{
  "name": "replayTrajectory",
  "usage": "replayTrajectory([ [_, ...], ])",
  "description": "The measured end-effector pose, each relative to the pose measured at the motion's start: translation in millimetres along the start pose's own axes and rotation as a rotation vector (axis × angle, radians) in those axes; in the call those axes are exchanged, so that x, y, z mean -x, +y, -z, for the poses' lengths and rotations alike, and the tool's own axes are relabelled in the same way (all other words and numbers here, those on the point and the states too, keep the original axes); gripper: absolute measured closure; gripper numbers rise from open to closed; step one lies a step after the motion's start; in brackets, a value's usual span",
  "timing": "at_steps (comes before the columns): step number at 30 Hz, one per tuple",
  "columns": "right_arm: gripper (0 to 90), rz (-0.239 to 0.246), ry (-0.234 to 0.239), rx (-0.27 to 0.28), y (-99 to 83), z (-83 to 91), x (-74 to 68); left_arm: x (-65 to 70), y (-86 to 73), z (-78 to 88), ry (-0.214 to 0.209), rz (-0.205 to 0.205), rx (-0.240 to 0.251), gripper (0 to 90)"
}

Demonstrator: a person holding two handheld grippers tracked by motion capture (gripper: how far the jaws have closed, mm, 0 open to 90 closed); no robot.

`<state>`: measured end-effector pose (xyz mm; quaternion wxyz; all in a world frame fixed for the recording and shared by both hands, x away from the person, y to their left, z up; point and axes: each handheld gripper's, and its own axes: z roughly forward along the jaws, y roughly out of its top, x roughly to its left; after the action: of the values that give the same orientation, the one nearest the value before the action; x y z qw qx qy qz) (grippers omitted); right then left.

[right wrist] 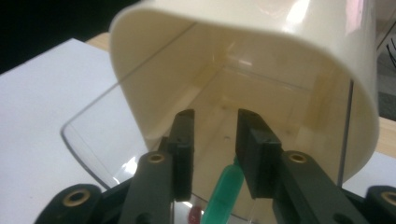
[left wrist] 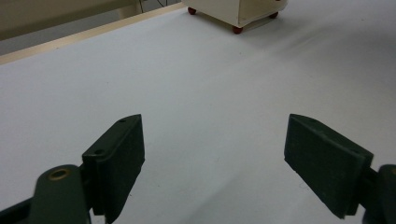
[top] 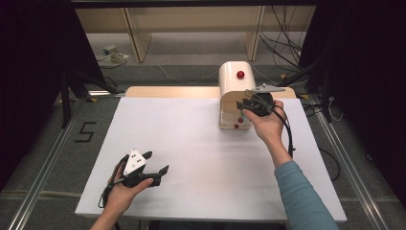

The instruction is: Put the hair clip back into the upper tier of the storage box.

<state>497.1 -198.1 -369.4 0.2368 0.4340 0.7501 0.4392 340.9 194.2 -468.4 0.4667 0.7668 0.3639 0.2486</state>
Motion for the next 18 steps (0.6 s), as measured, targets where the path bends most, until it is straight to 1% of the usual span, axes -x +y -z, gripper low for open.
replayTrajectory([
  [4,57.7,0.007,0.022,-0.005,0.0,4.8,-0.2,0.2,0.1,-0.1,0.0,-0.001,-0.001,20.2],
  [8,50.9,0.022,0.048,0.012,-0.8,11.9,0.1,0.5,-0.1,-0.4,0.0,0.0,-0.002,20.2],
  [10,44.8,0.031,0.057,0.022,-1.4,15.5,0.1,0.8,0.0,-0.9,0.0,0.001,-0.001,20.2],
  [12,39.4,0.021,0.057,0.035,-2.3,19.5,0.3,1.1,0.1,-1.0,-0.001,0.0,-0.001,20.2],
  [14,36.2,0.017,0.064,0.045,-3.9,23.3,0.1,1.3,0.1,-1.1,-0.001,0.0,-0.002,20.2],
  [15,33.4,0.021,0.063,0.052,-5.0,24.6,0.0,1.3,0.1,-1.2,-0.001,0.0,-0.002,20.2],
  [18,28.9,0.02,0.062,0.06,-10.2,29.8,0.0,1.4,0.0,-1.1,0.0,0.0,-0.002,20.2],
])
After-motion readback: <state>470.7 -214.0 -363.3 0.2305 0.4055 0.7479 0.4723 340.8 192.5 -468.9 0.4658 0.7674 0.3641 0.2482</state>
